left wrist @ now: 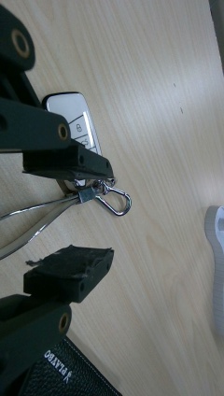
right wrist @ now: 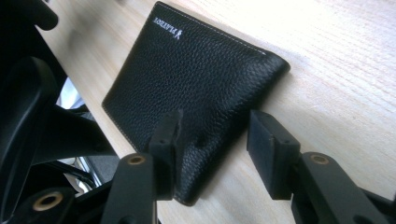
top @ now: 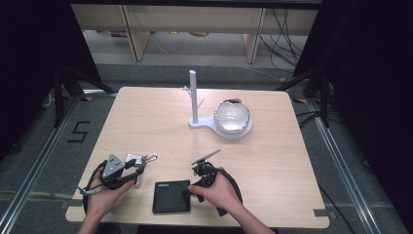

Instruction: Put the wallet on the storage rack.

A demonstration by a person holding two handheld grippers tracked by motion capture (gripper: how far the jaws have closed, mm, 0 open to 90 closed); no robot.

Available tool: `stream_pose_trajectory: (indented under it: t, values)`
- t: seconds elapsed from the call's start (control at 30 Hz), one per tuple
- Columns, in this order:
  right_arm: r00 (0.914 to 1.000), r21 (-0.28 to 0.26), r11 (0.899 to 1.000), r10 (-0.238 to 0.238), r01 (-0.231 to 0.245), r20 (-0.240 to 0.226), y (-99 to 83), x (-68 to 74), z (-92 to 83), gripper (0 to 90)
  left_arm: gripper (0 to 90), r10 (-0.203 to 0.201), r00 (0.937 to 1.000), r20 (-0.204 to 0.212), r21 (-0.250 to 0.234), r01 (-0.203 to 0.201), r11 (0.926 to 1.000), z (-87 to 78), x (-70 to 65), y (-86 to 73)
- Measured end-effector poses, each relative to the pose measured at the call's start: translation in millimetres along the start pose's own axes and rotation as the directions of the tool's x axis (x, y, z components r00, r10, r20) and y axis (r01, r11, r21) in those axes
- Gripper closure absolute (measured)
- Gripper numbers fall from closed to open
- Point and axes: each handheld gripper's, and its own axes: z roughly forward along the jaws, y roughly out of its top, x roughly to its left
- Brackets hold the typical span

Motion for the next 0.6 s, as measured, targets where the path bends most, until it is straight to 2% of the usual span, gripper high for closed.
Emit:
stream_pose_trajectory:
  t: [0.07, 0.13, 0.17, 0.2, 0.33, 0.43, 0.5, 0.53, 0.57, 0.6]
  values:
    - [0.9997, 0.008, 1.000, 0.003, -0.003, 0.022, 1.8, 1.1, 1.9, 54.9, 53.7, -0.003, 1.0000, -0.001, 0.003, 0.003, 1.0000, -0.3, 0.4, -1.0]
    - [0.9998, 0.012, 1.000, 0.008, -0.008, 0.019, 2.9, 1.0, 1.4, 54.2, 53.6, -0.006, 1.0000, 0.000, 0.004, 0.006, 1.0000, -0.3, 0.3, -1.4]
    - [0.9989, 0.003, 1.000, 0.021, -0.021, 0.041, 3.0, 2.7, 1.2, 53.5, 53.5, -0.007, 1.0000, 0.000, 0.004, 0.007, 1.0000, 0.0, 0.4, -2.0]
    - [0.9988, 0.004, 1.000, 0.023, -0.023, 0.043, 3.3, 3.0, 1.0, 52.8, 53.4, -0.009, 0.9999, -0.004, 0.005, 0.009, 0.9999, -0.1, 0.1, -2.1]
    - [0.9978, 0.023, 1.000, 0.011, -0.013, 0.065, 3.6, 2.0, 3.9, 51.0, 53.2, -0.009, 1.0000, -0.003, 0.006, 0.009, 0.9999, 0.5, 0.5, -1.6]
    - [0.9981, 0.036, 0.999, -0.003, 0.001, 0.062, 3.5, 0.3, 7.4, 50.5, 53.1, -0.007, 1.0000, -0.002, 0.007, 0.007, 1.0000, 0.8, 0.6, -1.6]
    - [0.9986, 0.042, 0.999, 0.001, -0.003, 0.053, 5.4, 1.0, 7.9, 50.2, 53.1, -0.006, 1.0000, -0.002, 0.009, 0.006, 0.9999, 0.7, 0.7, -1.9]
    - [0.9976, 0.028, 0.999, 0.015, -0.017, 0.067, 5.0, 3.9, 9.5, 50.9, 53.1, -0.007, 1.0000, 0.002, 0.008, 0.007, 0.9999, 1.3, 1.2, -2.4]
    - [0.9988, 0.036, 0.999, 0.021, -0.023, 0.045, 5.4, 3.9, 9.3, 51.0, 53.1, -0.008, 1.0000, 0.002, 0.008, 0.008, 0.9999, 1.5, 1.2, -2.6]
    - [0.9967, 0.035, 0.999, -0.022, 0.019, 0.078, 5.7, 3.4, 10.5, 51.2, 53.1, -0.008, 1.0000, 0.002, 0.008, 0.008, 0.9999, 1.5, 1.4, -2.7]
